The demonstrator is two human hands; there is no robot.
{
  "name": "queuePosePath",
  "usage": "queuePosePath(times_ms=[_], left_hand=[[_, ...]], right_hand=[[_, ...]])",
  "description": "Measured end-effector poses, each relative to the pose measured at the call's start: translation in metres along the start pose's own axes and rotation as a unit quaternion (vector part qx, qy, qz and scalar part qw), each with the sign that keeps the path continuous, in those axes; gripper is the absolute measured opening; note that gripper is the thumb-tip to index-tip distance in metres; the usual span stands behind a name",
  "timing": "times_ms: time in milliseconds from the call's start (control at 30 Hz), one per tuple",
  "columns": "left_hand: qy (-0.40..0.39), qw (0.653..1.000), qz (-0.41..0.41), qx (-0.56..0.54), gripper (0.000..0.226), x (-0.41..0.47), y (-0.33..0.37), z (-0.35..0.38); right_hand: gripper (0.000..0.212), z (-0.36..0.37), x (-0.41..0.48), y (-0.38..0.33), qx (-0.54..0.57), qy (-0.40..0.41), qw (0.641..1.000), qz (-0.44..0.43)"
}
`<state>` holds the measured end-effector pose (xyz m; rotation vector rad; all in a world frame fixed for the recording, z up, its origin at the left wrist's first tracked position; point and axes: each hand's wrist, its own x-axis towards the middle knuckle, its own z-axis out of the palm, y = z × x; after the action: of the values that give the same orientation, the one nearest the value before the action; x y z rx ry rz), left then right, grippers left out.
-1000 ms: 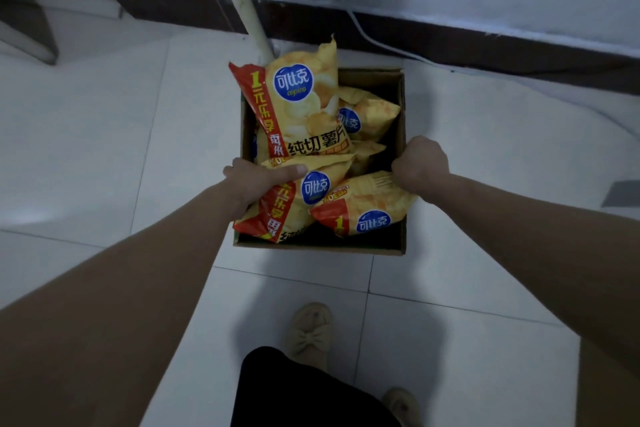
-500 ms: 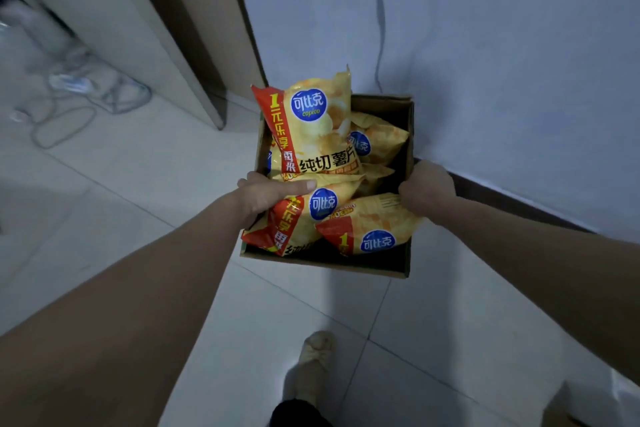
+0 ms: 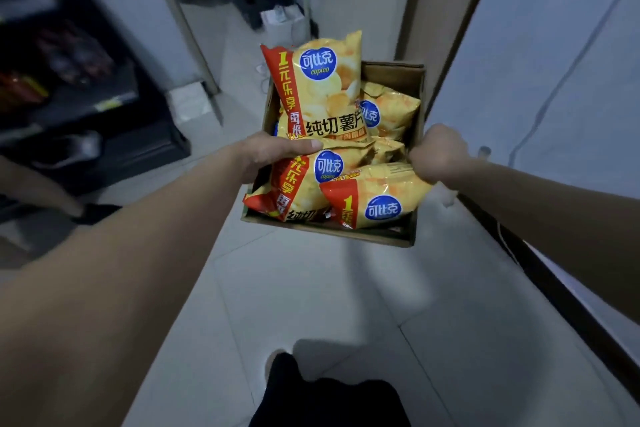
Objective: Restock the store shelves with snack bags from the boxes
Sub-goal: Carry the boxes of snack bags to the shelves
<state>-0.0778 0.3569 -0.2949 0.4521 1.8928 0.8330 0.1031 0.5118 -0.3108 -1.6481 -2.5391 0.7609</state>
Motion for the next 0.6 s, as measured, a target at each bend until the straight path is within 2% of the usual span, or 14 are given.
queuePosePath(times_ms=[133, 233, 267, 367, 400, 467, 600], left_hand=[[0.082, 0.993, -0.043, -0.074, 0.027, -0.081, -0.059, -0.074], [0.146, 0.977, -0.074, -0.136, 0.035, -0.139, -0.118, -0.128], [0.164, 0.971, -0.082, -0.152, 0.034, -0.160, -0.138, -0.145], [0.222, 0.949, -0.107, -0.197, 0.044, -0.224, -0.204, -0.193], [0.236, 0.941, -0.119, -0.210, 0.049, -0.247, -0.228, -0.207], [0.270, 0.922, -0.140, -0.240, 0.045, -0.296, -0.274, -0.231], [0.345, 0.875, -0.177, -0.291, 0.054, -0.390, -0.361, -0.269]], right_hand=[[0.020, 0.020, -0.050, -0.098, -0.014, -0.044, 0.993, -0.107], [0.010, 0.048, -0.096, -0.175, -0.043, -0.072, 0.979, -0.187], [0.014, 0.060, -0.114, -0.200, -0.051, -0.079, 0.972, -0.214], [0.012, 0.101, -0.172, -0.271, -0.082, -0.114, 0.945, -0.294], [0.020, 0.117, -0.194, -0.294, -0.093, -0.128, 0.936, -0.315], [0.029, 0.147, -0.241, -0.339, -0.112, -0.156, 0.914, -0.358], [0.018, 0.205, -0.339, -0.422, -0.120, -0.204, 0.867, -0.439]])
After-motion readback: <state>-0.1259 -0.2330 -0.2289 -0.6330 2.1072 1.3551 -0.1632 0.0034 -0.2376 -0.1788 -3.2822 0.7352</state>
